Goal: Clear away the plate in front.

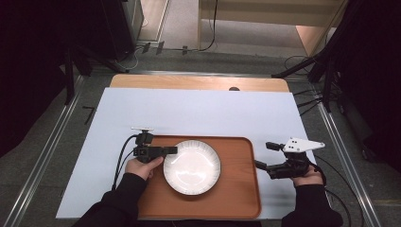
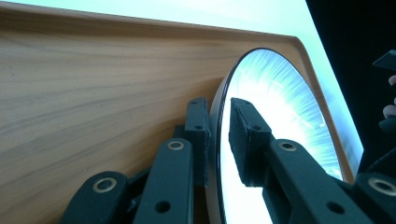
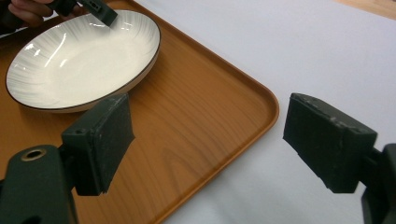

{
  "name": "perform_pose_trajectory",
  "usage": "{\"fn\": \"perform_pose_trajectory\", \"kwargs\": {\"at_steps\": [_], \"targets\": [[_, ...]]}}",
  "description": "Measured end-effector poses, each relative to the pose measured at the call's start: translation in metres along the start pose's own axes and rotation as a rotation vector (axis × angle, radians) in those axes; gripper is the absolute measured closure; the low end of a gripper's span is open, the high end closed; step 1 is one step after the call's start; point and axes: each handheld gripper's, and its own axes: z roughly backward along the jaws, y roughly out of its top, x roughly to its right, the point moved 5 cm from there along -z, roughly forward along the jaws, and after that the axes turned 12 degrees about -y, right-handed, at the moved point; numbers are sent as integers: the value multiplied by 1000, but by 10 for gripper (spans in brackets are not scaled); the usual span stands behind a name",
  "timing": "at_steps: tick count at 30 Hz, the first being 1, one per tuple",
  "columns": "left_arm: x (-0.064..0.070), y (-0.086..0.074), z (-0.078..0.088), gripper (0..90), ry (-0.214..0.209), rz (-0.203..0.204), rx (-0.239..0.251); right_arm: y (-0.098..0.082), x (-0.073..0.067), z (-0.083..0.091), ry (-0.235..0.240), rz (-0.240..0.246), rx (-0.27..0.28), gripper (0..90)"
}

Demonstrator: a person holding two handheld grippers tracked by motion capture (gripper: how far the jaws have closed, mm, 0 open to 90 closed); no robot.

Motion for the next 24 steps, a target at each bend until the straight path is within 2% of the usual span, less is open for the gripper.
{"fn": "perform_pose_trajectory", "kwargs": {"at_steps": [10, 15, 18, 21, 24], "targets": [[3, 3, 2, 724, -1, -33, -4, 0, -1, 0, 4, -4, -7, 165], [6, 7, 8, 673, -20, -36, 16, 0, 0, 0, 1, -4, -5, 165], [9, 13, 16, 630, -33, -42, 37, -1, -1, 0, 3, -5, -7, 165], [11, 15, 21, 589, -29, -49, 33, -1, -1, 0, 4, -3, -10, 165], [14, 17, 28, 541, -1, -73, 12, -1, -1, 0, 6, -1, -11, 165]]}}
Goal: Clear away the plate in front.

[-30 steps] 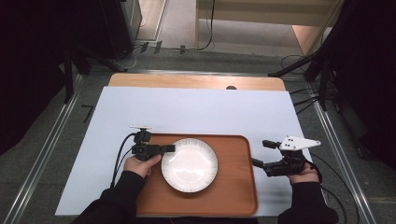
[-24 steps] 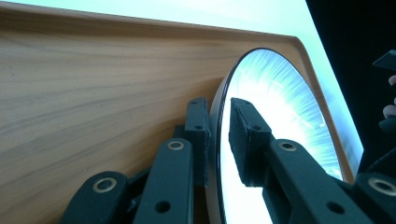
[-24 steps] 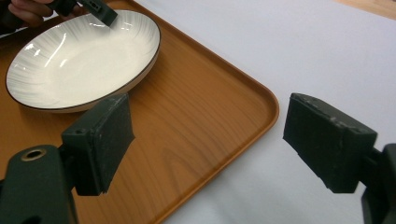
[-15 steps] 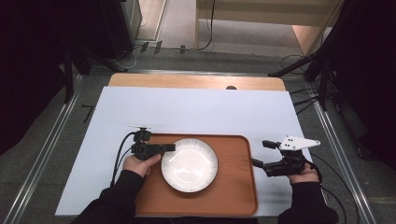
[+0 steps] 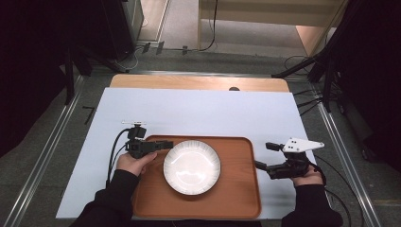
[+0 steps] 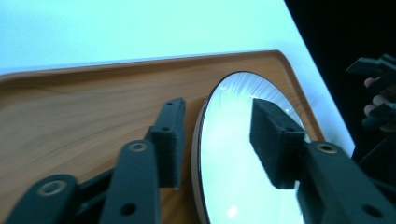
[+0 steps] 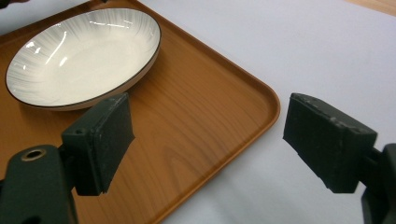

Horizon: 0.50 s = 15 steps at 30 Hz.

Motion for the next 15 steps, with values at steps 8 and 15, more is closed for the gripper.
{"fn": "perform_pose_trajectory", "kwargs": {"at_steps": [8, 15], "targets": [[6, 6, 14, 417, 73, -78, 9, 0, 0, 0, -1, 4, -2, 165], [9, 6, 26, 365, 102, -123, -17, 0, 0, 0, 0, 3, -4, 165]]}}
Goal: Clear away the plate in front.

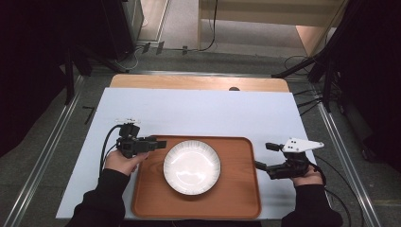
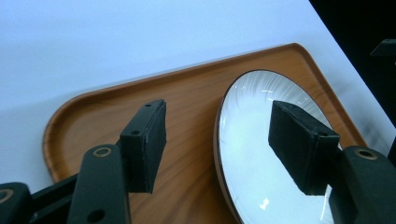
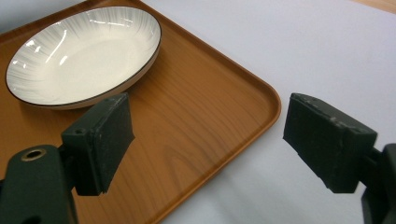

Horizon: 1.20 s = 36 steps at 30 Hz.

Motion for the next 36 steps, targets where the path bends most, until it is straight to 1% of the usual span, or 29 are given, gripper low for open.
{"fn": "perform_pose_trajectory", "kwargs": {"at_steps": [1, 2, 3, 6, 7, 8, 9, 10, 11, 12, 13, 15, 16, 17, 20, 21, 22, 24, 25, 26, 27, 30, 31, 32, 33, 34, 36], "targets": [[0, -1, 2, 365, -18, -10, -19, 0, 0, 0, 0, 1, -1, 165], [0, -1, 2, 367, -18, -10, -19, 0, 0, 0, 0, 1, -1, 165], [0, -3, 4, 375, -18, -38, -42, 0, 0, 0, -1, 1, -1, 165], [0, -3, 7, 370, -21, -48, -43, 0, 0, 0, -2, 1, -2, 165], [0, -4, 8, 362, -25, -43, -47, 0, 0, 0, -1, 1, -2, 165], [0, -5, 9, 349, -24, -49, -59, 0, 0, -1, -1, 4, -4, 165], [-1, -7, 10, 333, 1, -72, -83, 0, 0, -1, 0, 0, -4, 165], [-1, -7, 10, 328, 1, -72, -83, 0, 0, -1, 0, 0, -4, 165], [-1, -10, 10, 325, 27, -95, -104, 0, -1, -1, 1, 0, -6, 165], [-1, -10, 10, 324, 27, -95, -104, 0, -1, -1, 1, 0, -6, 165], [0, -11, 11, 323, 25, -112, -113, -1, -1, -1, 1, 5, -7, 165], [1, -11, 12, 320, 25, -117, -112, -1, 0, 0, 1, 8, -8, 165], [1, -11, 12, 319, 36, -123, -108, -1, 0, 0, 1, 3, -9, 165], [2, -12, 13, 319, 42, -133, -104, -1, 0, 0, 1, 3, -5, 165], [3, -13, 16, 316, 42, -154, -103, -1, 0, -1, 4, 3, -9, 165], [2, -14, 18, 315, 46, -167, -108, -1, -1, -1, 5, 2, -12, 165], [2, -14, 18, 315, 46, -167, -108, -1, -1, -1, 5, 2, -12, 165], [2, -15, 20, 315, 57, -182, -103, -2, 0, 0, 4, 1, -13, 165], [2, -15, 22, 314, 69, -192, -98, -2, 0, 0, 4, 1, -13, 165], [2, -15, 24, 315, 79, -215, -94, -2, 0, 0, 4, 0, -12, 165], [3, -15, 25, 316, 80, -228, -84, -1, -1, 0, 4, 0, -10, 165], [4, -16, 28, 315, 83, -238, -77, -1, -1, 0, 5, 4, -10, 164], [4, -17, 30, 315, 89, -248, -79, -1, -1, -1, 4, 4, -11, 165], [4, -17, 30, 314, 89, -248, -79, -1, -1, -1, 4, 4, -11, 165], [3, -19, 32, 315, 101, -263, -92, -2, -1, -1, 6, 3, -13, 164], [3, -19, 32, 315, 101, -263, -92, -2, -1, -1, 6, 3, -13, 164], [2, -22, 34, 315, 110, -278, -101, -2, -1, 0, 6, 2, -13, 164]]}}
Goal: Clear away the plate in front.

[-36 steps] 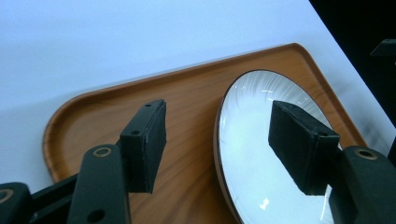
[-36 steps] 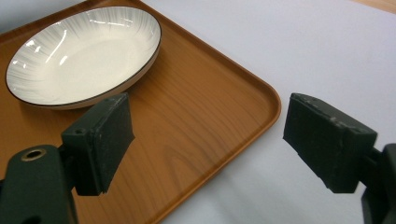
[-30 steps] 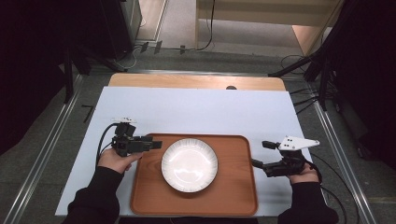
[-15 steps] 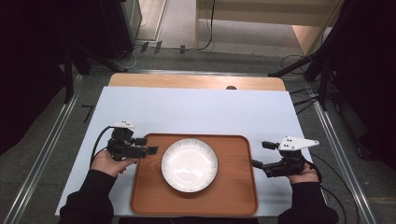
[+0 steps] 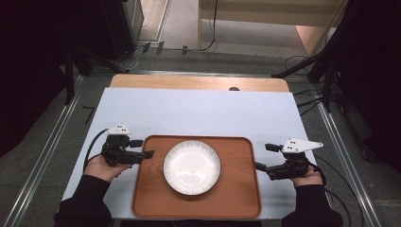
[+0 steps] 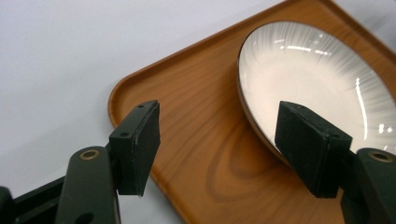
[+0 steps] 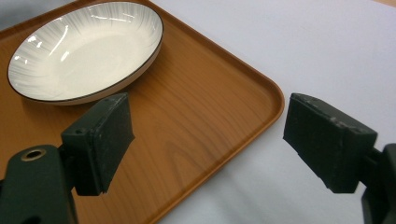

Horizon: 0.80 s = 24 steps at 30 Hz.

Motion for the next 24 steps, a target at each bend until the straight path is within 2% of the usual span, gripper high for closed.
{"fn": "perform_pose_trajectory", "kwargs": {"at_steps": [3, 8, 24], "targets": [[-2, -5, 5, 314, 16, -12, -14, 0, 0, 0, 0, 1, -1, 164], [-3, -9, 11, 294, 16, -29, -3, -1, 0, 0, 0, -1, -4, 165], [-14, -26, 29, 287, 50, -15, 4, -1, 0, 0, 1, -3, -5, 165]]}}
